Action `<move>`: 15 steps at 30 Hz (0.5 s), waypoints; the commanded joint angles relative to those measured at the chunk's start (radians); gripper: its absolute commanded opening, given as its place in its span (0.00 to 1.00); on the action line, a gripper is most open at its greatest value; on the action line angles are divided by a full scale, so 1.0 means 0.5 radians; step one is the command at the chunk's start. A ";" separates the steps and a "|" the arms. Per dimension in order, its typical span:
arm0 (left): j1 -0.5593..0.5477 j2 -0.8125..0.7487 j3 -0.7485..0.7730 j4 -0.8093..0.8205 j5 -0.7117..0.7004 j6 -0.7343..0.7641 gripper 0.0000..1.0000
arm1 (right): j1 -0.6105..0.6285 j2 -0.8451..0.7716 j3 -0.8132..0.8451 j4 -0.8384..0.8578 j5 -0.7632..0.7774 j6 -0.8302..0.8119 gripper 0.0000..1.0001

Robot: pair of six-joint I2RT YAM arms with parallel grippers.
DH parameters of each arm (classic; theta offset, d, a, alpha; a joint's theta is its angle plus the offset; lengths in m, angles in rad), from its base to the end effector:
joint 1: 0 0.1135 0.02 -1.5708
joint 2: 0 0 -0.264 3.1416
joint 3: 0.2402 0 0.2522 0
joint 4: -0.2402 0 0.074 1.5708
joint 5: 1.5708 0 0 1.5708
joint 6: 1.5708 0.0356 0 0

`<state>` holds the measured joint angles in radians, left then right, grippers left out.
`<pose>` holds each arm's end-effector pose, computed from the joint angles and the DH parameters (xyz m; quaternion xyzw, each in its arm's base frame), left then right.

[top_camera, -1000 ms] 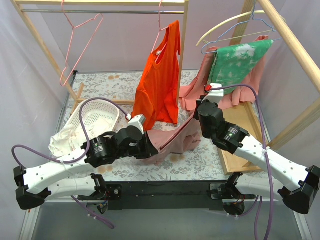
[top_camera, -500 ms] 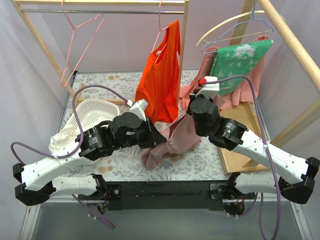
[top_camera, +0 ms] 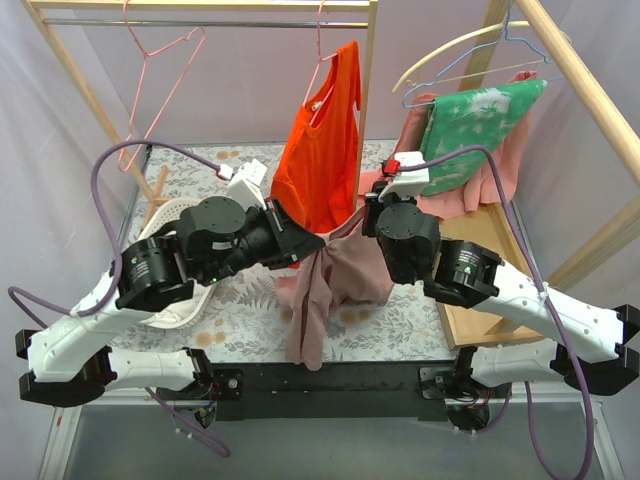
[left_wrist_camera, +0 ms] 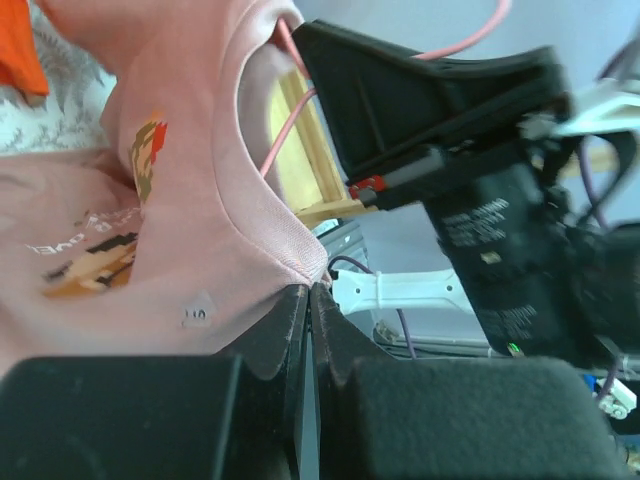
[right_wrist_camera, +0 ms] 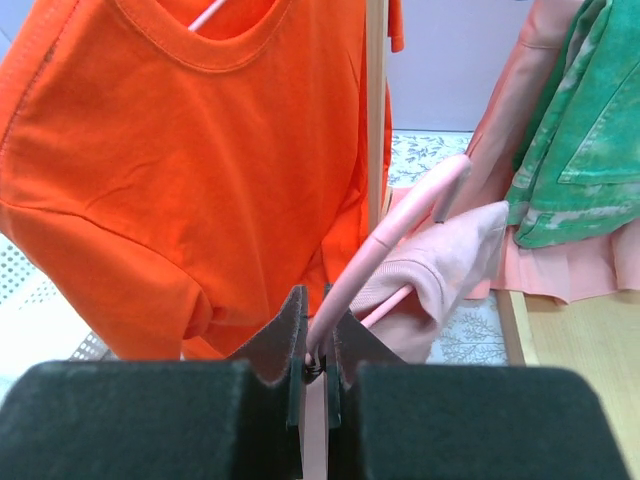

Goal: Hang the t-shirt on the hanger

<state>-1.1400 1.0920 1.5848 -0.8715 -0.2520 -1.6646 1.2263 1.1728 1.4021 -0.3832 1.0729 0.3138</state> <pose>0.0860 -0.1658 0.4765 -0.2810 0.7746 -0.5316 0.1959 0.1080 0.2083 0.4570 0.0110 0.7325 0.1107 0.6717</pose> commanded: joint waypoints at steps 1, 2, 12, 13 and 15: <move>0.007 -0.015 0.196 -0.187 0.104 0.203 0.00 | -0.069 -0.121 0.043 0.036 -0.066 -0.130 0.01; 0.007 -0.018 0.196 -0.199 0.172 0.227 0.00 | -0.090 -0.115 0.061 0.036 -0.063 -0.152 0.01; 0.007 -0.055 -0.028 -0.316 0.660 0.258 0.00 | -0.194 -0.020 0.288 -0.001 -0.066 -0.361 0.01; 0.007 -0.064 -0.043 -0.313 0.654 0.237 0.00 | -0.198 -0.020 0.291 -0.004 -0.084 -0.361 0.01; 0.007 -0.101 -0.071 -0.303 0.575 0.227 0.00 | -0.198 -0.020 0.301 -0.031 -0.093 -0.358 0.01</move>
<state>-1.1385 1.0828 1.5646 -0.9985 0.0097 -1.5505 1.1347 1.1652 1.5009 -0.4053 1.0172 0.1753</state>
